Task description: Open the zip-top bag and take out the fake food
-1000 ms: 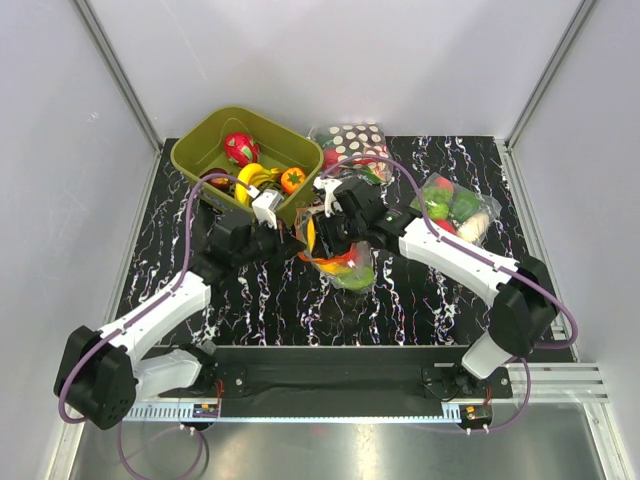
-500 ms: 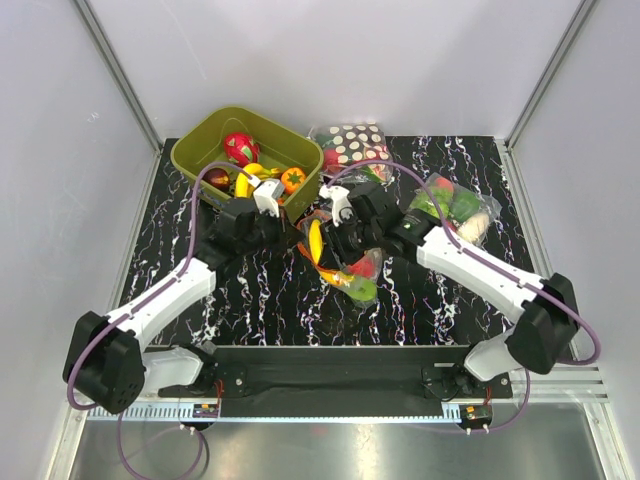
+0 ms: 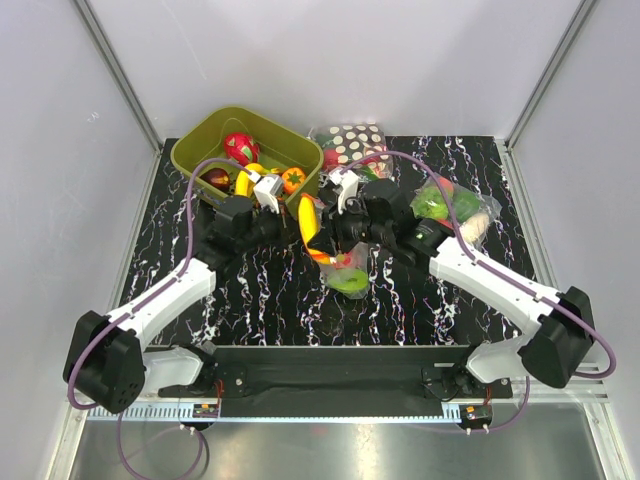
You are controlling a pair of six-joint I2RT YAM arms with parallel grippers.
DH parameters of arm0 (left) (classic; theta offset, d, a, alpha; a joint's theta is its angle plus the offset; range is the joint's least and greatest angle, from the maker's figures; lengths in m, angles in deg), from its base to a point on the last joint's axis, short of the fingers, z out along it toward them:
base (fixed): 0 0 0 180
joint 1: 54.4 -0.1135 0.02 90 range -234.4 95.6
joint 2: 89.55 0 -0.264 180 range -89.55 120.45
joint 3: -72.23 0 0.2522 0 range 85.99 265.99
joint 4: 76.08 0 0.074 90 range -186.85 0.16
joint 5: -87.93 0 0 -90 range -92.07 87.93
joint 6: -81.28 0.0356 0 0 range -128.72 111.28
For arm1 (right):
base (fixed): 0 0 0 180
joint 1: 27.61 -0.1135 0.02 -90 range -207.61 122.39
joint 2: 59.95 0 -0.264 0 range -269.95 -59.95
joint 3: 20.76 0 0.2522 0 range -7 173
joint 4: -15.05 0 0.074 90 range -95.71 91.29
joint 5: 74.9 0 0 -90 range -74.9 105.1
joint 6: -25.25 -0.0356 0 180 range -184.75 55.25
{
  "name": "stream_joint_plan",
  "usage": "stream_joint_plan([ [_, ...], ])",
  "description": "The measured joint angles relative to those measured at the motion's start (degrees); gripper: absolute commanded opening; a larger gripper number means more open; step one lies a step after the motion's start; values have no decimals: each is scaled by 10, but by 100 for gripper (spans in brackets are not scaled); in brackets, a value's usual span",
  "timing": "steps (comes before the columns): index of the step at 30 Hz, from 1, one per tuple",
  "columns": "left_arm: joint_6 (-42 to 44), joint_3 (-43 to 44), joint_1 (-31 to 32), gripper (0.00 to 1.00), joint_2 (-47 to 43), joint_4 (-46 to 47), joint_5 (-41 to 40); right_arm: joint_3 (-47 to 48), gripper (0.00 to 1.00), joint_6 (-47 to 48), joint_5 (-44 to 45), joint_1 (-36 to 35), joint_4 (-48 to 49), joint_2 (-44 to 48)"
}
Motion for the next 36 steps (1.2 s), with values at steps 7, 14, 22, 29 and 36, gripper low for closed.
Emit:
stream_joint_plan([
  [7,10,0,0,0,0,-3,-9,8,23,-5,-18,0,23,-22],
  [14,17,0,0,0,-1,-15,-11,32,22,1,-55,3,-15,-31],
  [22,17,0,-3,0,-1,-32,-13,45,21,6,-90,7,-37,-49],
  [29,6,0,-14,0,-1,-32,-4,45,21,24,-108,8,-45,-49],
  [36,4,0,-22,0,-1,-32,16,45,22,40,-121,8,-54,-49],
])
